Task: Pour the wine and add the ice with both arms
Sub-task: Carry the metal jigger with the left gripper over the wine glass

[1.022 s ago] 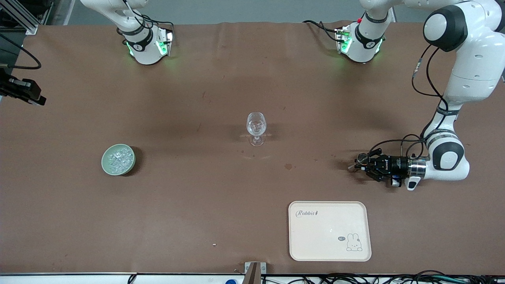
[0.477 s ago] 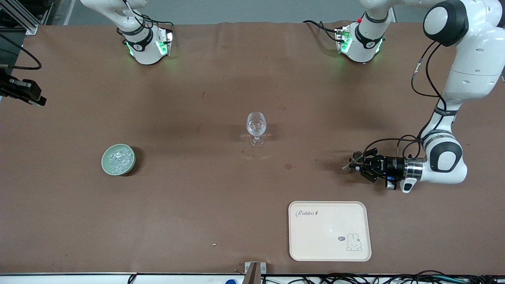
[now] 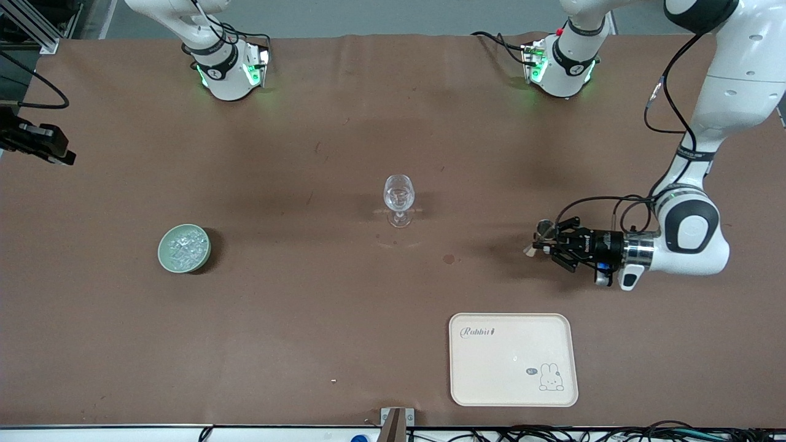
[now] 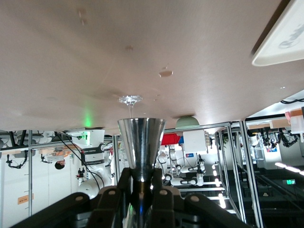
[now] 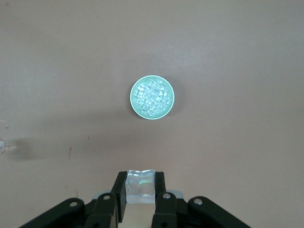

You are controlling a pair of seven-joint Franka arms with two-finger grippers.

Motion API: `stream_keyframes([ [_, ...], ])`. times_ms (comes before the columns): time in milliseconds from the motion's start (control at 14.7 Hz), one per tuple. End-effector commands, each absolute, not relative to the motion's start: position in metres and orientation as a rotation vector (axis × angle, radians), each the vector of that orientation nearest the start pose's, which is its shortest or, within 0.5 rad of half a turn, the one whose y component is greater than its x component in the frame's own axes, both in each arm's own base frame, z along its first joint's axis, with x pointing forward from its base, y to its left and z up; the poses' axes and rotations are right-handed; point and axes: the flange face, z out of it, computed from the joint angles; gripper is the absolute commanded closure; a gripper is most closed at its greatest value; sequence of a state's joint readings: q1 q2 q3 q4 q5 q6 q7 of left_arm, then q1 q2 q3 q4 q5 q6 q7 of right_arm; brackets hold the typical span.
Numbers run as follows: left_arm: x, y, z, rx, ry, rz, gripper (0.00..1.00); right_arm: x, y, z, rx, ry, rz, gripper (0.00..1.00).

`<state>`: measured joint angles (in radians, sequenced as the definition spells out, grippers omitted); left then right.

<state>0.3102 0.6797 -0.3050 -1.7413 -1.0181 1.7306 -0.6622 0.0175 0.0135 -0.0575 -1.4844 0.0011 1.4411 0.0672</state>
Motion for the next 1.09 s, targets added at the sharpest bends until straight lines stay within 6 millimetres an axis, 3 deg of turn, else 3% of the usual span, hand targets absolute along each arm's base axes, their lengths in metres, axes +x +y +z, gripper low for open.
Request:
stream_keyframes([
  [0,0.606,-0.079,0.237,1.623,1.23,-1.127,1.0,0.54,-0.019,0.642,-3.123,0.159,0.087,0.96],
  [409,0.594,-0.149,0.272,1.631,1.299,-1.115,1.0,0.541,-0.019,0.642,-3.123,0.159,0.084,0.96],
  [681,0.581,-0.19,0.276,1.654,1.342,-1.086,1.0,0.541,-0.018,0.642,-3.122,0.156,0.084,0.96],
  [1022,0.564,-0.219,0.288,1.68,1.38,-1.061,1.0,0.54,-0.018,0.644,-3.122,0.156,0.079,0.96],
])
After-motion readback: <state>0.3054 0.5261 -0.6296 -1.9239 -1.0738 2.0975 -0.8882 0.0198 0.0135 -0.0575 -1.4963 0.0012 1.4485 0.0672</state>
